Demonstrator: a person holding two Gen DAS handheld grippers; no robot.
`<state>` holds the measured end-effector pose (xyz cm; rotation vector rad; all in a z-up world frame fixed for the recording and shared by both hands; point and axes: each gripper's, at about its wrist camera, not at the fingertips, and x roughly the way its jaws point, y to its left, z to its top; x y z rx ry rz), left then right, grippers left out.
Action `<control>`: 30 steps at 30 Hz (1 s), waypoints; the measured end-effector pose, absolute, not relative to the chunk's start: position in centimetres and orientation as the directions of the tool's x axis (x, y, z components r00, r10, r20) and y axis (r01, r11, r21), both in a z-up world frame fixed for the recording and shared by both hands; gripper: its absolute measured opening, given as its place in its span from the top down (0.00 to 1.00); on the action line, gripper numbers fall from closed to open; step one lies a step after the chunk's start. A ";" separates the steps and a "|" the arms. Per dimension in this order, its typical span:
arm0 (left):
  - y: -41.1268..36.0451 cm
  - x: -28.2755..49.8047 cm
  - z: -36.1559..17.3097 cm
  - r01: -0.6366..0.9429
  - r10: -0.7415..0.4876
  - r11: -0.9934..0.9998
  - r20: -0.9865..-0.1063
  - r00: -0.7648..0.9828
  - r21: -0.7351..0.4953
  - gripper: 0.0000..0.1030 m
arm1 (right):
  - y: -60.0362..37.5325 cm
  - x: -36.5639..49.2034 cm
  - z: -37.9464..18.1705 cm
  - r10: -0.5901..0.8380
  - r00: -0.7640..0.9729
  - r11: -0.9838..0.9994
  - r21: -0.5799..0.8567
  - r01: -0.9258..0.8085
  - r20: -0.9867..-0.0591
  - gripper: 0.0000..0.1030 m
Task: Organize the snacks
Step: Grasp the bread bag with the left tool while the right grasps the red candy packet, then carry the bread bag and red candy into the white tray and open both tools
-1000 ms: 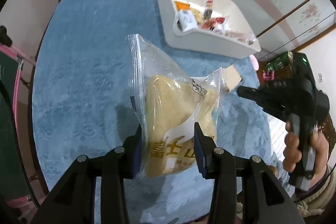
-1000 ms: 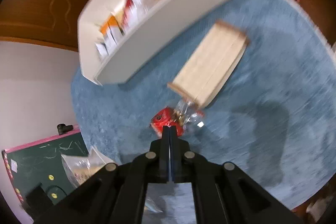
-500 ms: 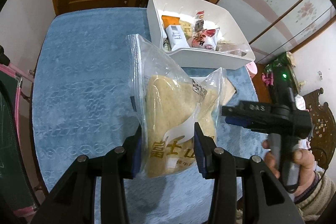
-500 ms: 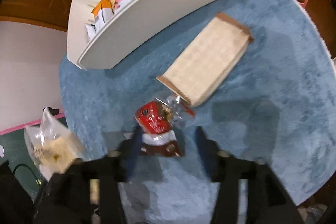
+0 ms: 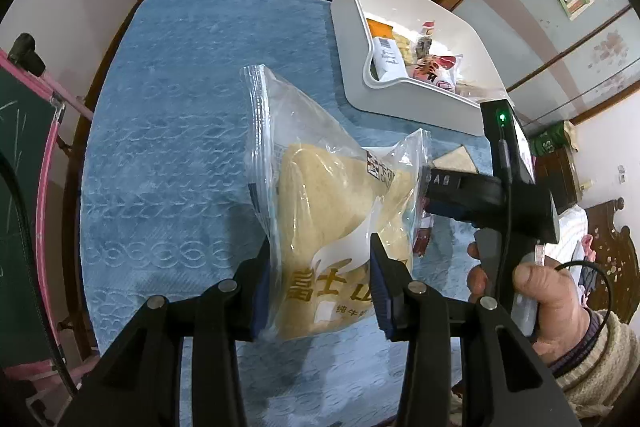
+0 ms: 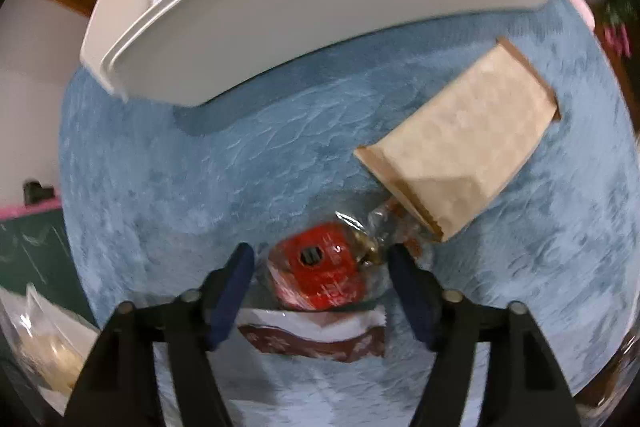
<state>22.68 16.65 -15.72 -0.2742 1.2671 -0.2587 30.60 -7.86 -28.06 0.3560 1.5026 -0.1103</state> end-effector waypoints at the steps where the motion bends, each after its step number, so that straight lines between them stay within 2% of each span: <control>1: 16.8 22.6 -15.7 0.039 -0.341 0.938 -0.897 0.280 -0.344 0.61 | -7.8 30.5 -27.9 0.151 0.076 0.945 0.166 0.283 -0.986 0.40; 5: 16.9 22.8 -15.3 0.042 -0.347 0.936 -0.892 0.290 -0.350 0.61 | -8.4 29.6 -26.7 0.235 0.085 0.930 0.249 0.270 -0.968 0.42; 11: 16.0 23.9 -13.0 0.078 -0.368 0.929 -0.872 0.322 -0.363 0.61 | -11.5 28.7 -20.6 0.353 0.183 0.885 0.391 0.254 -0.918 0.42; 18: 12.9 27.1 -7.5 0.174 -0.395 0.919 -0.823 0.407 -0.355 0.61 | -15.6 28.3 -10.4 0.317 0.404 0.889 0.417 0.187 -0.858 0.41; 23: 9.9 30.3 -3.0 0.235 -0.399 0.917 -0.778 0.486 -0.323 0.61 | -18.0 29.5 -3.6 0.239 0.554 0.917 0.373 0.142 -0.798 0.41; 30: 5.7 34.9 1.3 0.268 -0.389 0.921 -0.717 0.579 -0.283 0.61 | -19.6 32.9 0.8 0.140 0.653 0.952 0.283 0.118 -0.745 0.40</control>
